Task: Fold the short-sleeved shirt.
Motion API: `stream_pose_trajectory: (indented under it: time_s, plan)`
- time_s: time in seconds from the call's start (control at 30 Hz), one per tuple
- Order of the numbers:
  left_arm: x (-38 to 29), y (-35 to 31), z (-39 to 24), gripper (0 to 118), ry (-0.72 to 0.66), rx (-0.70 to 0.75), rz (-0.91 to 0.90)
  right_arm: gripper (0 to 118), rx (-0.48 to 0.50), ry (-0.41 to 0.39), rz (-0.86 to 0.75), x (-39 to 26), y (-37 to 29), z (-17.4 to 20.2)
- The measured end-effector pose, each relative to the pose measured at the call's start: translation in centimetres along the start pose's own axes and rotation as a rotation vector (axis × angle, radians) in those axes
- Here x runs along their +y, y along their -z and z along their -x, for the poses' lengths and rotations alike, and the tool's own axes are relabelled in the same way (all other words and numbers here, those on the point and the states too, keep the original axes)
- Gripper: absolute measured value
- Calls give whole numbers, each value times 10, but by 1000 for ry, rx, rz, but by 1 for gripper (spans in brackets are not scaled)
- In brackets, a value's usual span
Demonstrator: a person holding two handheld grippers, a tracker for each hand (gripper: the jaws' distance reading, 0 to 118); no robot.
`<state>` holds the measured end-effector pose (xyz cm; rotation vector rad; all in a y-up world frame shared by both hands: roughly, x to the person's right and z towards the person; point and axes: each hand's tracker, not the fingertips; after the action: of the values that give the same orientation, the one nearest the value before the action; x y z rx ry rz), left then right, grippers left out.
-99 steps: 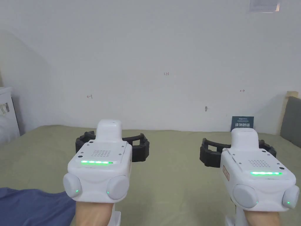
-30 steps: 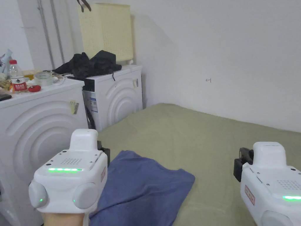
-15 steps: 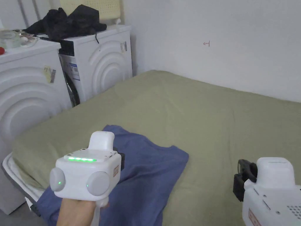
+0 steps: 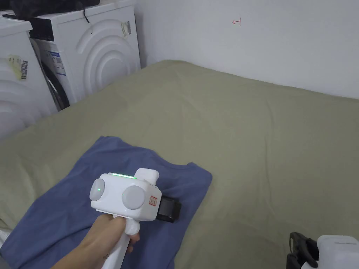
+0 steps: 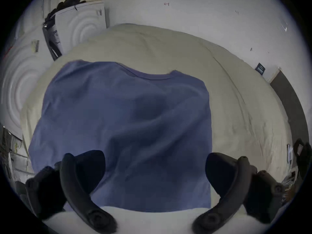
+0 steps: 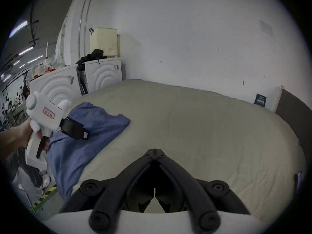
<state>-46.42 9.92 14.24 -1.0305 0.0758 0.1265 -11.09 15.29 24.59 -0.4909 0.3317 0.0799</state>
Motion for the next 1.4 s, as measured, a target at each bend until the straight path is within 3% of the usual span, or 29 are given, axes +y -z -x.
stream_pose_trajectory:
  time_s: [0.13,0.2,0.23,0.3,0.37,0.4,0.43,0.67,0.7,0.93,1.23,1.4]
  plan:
    - [-20,-18,-35,118,50,81,78,0,-12,3,10,-5,-8,-7]
    - [-15,17,-16,117,65,118,71,0,-18,7,15,-7,-15,-12]
    - [-14,16,-17,111,55,116,72,0,-20,8,18,-9,-20,-15]
    - [-8,29,-6,58,38,101,66,0,-33,9,20,-12,-31,-22]
    - [-4,16,-10,31,50,133,-2,0,-44,22,24,-16,-43,-31]
    - [-3,14,-11,31,62,152,8,0,-53,34,22,-17,-50,-36]
    - [-15,-38,-33,10,88,217,-63,0,-60,47,21,-18,-57,-41]
    - [0,-147,-97,10,85,57,-150,0,-136,90,-24,-20,-119,-85]
    - [22,-131,-92,10,96,24,-131,0,-153,99,-34,-20,-129,-92]
    - [52,-171,-256,10,298,-157,-243,0,-281,132,-84,-27,-199,-142]
    - [13,-144,-486,10,527,-496,-203,0,-450,189,-60,-52,-242,-208]
    - [-25,-72,-551,10,530,-567,-33,0,-489,220,-11,-68,-234,-231]
